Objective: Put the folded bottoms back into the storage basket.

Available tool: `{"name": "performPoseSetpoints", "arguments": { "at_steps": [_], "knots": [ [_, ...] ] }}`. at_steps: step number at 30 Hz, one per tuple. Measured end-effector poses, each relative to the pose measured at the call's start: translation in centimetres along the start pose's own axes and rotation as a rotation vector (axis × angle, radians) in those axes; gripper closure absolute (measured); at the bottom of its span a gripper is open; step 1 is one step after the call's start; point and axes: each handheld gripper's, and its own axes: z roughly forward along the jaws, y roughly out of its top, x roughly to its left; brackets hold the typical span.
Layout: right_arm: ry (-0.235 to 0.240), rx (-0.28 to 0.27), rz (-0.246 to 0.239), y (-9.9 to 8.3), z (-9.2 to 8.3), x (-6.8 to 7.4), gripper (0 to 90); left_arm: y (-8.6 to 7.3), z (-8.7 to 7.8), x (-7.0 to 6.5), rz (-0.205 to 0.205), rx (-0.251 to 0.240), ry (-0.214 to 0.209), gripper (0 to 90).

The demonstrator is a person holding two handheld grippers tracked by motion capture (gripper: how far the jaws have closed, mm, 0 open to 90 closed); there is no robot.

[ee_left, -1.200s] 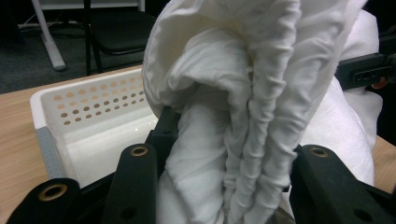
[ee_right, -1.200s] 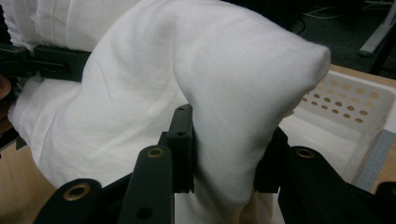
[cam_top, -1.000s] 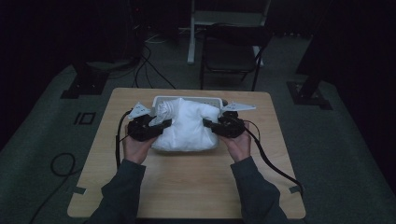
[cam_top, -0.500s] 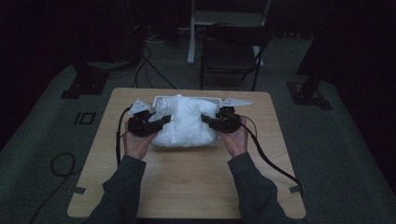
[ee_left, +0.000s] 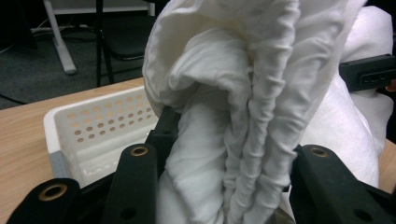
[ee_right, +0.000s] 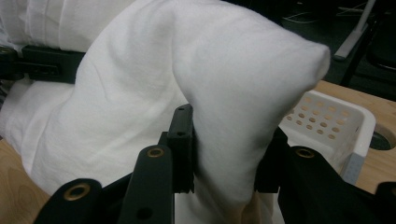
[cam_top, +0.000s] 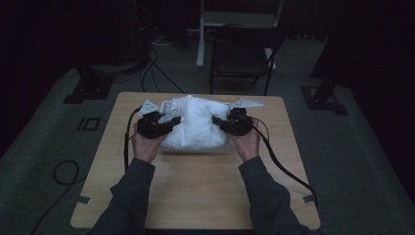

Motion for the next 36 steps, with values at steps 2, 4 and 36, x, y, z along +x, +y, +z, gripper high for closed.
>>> {"name": "performPoseSetpoints", "arguments": {
  "at_steps": [2,4,36],
  "knots": [
    [-0.001,-0.002,-0.004,0.2,0.0,0.0,66.6,0.1,0.1,0.1,0.002,0.0,0.002,57.8],
    [-0.004,-0.002,-0.005,0.3,0.2,-0.1,66.6,0.2,0.1,0.2,0.004,-0.002,0.005,57.9],
    [-0.042,-0.003,0.027,0.9,1.9,-1.4,66.8,0.9,2.6,1.7,-0.006,0.006,0.013,57.8]
  ]
}}
